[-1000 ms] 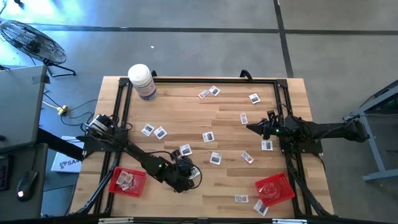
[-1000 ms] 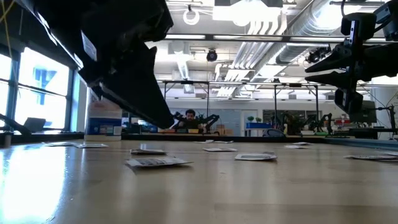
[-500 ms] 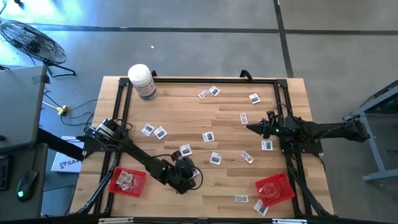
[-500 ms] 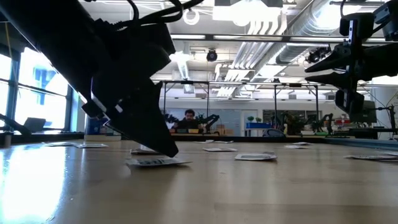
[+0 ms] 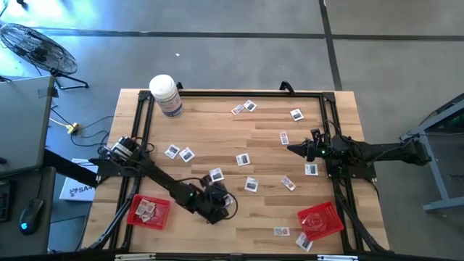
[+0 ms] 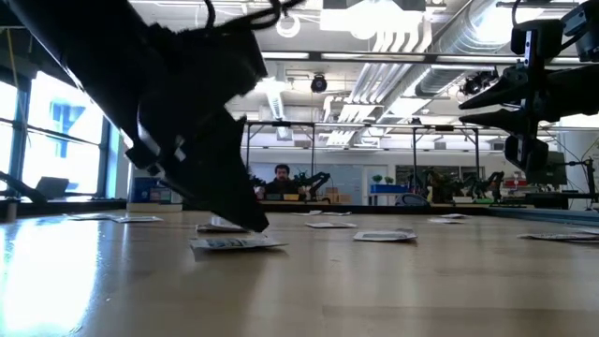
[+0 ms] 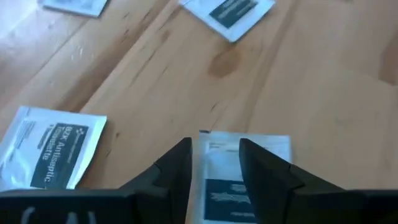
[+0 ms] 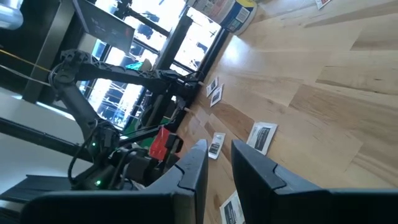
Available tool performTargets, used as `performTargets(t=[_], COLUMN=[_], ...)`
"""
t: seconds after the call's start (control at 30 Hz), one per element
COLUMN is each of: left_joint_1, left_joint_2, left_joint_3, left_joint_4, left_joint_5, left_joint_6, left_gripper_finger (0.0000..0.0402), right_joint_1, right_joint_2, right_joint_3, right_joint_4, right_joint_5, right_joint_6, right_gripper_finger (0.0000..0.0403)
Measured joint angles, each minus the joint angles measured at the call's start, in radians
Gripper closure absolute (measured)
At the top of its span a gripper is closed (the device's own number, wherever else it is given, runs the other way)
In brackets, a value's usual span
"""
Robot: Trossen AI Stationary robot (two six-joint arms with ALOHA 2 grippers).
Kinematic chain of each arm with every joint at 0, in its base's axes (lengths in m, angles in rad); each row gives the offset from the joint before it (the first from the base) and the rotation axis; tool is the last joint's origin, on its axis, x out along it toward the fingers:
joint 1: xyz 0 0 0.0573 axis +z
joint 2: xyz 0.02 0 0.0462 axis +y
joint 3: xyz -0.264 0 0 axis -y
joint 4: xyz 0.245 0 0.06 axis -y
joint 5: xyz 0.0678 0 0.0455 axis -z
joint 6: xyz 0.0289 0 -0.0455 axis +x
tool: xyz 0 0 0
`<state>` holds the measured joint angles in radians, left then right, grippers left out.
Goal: Pick & Place First Aid Supplies
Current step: Put the towelette pack into the right red bin
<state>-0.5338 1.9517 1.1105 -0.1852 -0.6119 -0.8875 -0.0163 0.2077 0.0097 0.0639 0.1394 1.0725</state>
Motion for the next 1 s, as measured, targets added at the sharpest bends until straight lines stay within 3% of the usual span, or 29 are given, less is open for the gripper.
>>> performTargets(t=[0.6,1.0], left_joint_1=[0.017,0.031], left_joint_2=[0.054,0.071], left_joint_3=[0.004,0.004], left_joint_4=[-0.001,-0.038], left_joint_5=[0.012,0.021], left_joint_6=[-0.042,-0.071], left_gripper_finger=[0.0273,0.0396], right_joint_1=[0.000,0.000], right_joint_2=[0.000,0.000], right_joint_3=[0.000,0.000], right_joint_4=[0.004,0.017], right_joint_5=[0.002,0.049], right_joint_6=[0.000,0.000], right_gripper_finger=[0.0339,0.0339])
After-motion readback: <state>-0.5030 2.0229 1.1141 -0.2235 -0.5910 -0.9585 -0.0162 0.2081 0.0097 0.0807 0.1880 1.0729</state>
